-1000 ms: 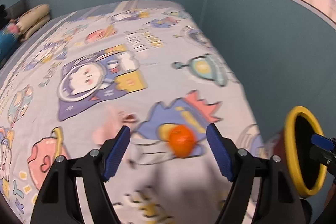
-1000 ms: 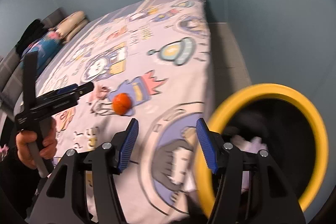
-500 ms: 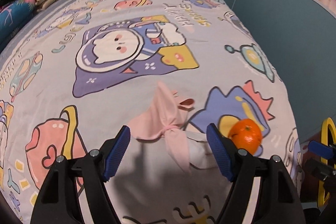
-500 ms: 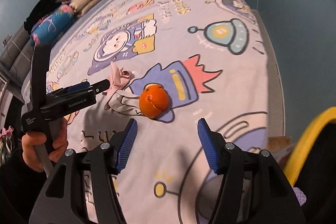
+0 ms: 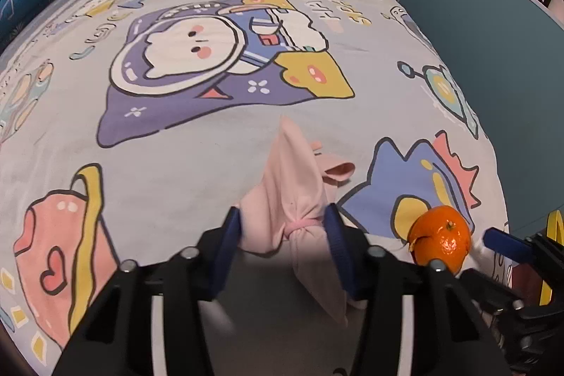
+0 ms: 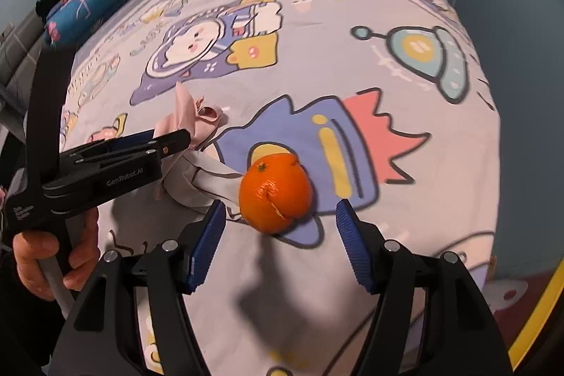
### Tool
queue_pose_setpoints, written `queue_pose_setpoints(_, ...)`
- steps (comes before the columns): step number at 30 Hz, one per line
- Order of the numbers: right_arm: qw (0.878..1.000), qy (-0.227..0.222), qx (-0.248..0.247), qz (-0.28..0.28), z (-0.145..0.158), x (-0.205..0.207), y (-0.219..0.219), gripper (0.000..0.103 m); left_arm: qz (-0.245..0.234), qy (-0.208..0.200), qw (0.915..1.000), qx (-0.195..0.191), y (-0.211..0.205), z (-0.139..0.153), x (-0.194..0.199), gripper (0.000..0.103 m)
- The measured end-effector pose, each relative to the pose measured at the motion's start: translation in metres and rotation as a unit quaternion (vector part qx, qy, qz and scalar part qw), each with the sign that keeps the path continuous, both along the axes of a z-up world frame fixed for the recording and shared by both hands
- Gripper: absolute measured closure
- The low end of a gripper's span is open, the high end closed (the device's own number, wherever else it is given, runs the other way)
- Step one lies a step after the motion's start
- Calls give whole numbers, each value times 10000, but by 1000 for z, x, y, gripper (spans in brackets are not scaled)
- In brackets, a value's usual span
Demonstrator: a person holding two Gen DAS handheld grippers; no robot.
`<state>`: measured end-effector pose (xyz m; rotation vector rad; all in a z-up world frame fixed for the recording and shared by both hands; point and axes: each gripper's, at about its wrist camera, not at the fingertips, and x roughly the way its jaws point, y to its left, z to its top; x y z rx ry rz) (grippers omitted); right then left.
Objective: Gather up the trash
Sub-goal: 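Grasp the pink cloth with the left tool while the right tool grasps the orange, then carry the pink cloth and orange over the bin with both tools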
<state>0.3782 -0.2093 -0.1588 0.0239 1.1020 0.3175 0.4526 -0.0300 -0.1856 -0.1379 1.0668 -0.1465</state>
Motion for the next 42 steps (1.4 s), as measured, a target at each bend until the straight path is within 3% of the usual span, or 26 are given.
queue_pose_setpoints(5, 9999, 158, -45, -12, -13, 9, 8, 55, -137, 16, 9999, -49, -7, -5, 3, 77)
queue_pose_setpoints(13, 9993, 223, 160, -265, -10, 8, -5, 73, -343, -101, 9993, 55, -16, 1, -5, 87)
queue_pose_setpoints(18, 9988, -19, 302, -398, 16, -11, -25, 75, -254, -174, 9995, -107, -9, 15, -14, 88)
queue_pose_setpoints(24, 9958, -452, 535, -584, 62, -58, -64, 75, -589, -661, 9959, -177, -27, 64, -40, 88)
queue_pose_setpoints(28, 9906, -750, 718, -896, 92, -98, -107, 75, -991, -966, 9899, -319, -60, 101, -62, 88)
queue_pose_setpoints(34, 9755, -1262, 644, -1684, 130, -163, -190, 75, -1786, -1324, 9728, -647, -138, 143, -100, 88)
queue_pose_setpoints(42, 9579, -1204, 303, -2590, 136, -210, -280, 74, -2594, -1244, 9539, -859, -244, 147, -133, 88)
